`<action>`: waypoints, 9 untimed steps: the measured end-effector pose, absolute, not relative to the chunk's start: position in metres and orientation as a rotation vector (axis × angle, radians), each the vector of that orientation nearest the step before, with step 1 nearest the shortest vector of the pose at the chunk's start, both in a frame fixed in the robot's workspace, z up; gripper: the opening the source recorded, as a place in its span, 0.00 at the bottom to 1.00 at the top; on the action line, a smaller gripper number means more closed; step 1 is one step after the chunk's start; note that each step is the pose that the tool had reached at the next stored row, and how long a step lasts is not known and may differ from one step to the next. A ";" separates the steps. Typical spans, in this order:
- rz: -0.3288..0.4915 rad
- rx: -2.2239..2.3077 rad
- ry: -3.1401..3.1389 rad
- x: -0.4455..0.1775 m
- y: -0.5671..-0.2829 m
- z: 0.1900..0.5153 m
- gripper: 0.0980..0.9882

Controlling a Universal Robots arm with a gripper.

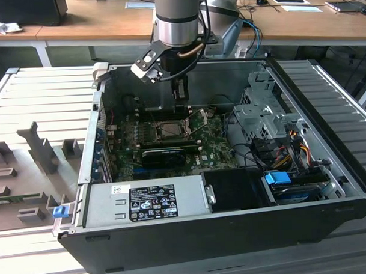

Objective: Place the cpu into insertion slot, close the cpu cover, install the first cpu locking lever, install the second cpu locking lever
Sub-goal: 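Close the cpu cover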

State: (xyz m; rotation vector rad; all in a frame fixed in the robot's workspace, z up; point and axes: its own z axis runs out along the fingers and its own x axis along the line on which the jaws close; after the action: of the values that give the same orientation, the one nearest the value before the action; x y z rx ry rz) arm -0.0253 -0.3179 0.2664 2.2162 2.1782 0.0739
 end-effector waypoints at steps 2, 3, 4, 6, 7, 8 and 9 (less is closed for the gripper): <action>0.074 2.216 2.178 -0.024 -0.318 0.266 0.01; 0.074 2.216 2.178 -0.024 -0.318 0.266 0.01; 0.074 2.216 2.178 -0.023 -0.318 0.266 0.01; 0.074 2.216 2.178 -0.023 -0.318 0.266 0.01; 0.074 2.216 2.178 -0.023 -0.318 0.266 0.01; 0.074 2.216 2.178 -0.023 -0.318 0.266 0.01; 0.074 2.216 2.178 -0.023 -0.318 0.266 0.01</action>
State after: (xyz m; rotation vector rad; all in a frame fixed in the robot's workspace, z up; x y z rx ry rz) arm -0.0233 -0.3177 0.2664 2.2162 2.1782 0.0738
